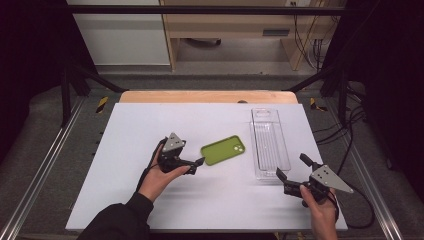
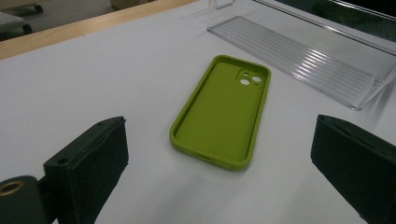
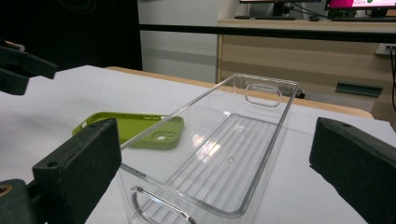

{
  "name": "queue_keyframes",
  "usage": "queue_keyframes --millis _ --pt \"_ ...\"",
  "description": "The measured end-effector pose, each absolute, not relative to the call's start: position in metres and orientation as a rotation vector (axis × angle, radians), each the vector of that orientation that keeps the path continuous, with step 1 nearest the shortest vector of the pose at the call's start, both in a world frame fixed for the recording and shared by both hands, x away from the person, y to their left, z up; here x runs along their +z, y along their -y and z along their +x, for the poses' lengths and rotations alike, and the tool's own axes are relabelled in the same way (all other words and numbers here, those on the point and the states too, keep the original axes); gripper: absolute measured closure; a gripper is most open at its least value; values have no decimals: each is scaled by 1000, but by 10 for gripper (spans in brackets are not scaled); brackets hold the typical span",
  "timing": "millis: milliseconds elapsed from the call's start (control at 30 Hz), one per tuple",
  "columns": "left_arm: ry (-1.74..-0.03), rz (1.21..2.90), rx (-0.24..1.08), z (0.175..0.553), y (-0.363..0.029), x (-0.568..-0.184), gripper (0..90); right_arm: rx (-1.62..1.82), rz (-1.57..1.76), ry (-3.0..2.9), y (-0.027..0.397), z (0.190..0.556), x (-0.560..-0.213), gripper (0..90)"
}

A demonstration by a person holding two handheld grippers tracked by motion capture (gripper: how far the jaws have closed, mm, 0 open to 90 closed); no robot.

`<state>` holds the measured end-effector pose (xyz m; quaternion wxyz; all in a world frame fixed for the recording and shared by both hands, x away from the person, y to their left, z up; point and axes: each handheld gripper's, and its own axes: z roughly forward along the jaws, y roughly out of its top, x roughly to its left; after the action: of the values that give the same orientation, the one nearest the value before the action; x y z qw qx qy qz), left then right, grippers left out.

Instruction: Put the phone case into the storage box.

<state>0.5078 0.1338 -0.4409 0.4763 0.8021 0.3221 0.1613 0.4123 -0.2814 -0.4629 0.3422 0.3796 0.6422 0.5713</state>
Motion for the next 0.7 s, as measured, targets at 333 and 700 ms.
queue_keyframes --millis 333,700 --pt "-769 2041 385 529 -105 -446 64 1489 999 -1674 282 413 -463 30" --pt "-790 2059 399 541 -94 -456 167 1482 1002 -1675 282 413 -464 29"
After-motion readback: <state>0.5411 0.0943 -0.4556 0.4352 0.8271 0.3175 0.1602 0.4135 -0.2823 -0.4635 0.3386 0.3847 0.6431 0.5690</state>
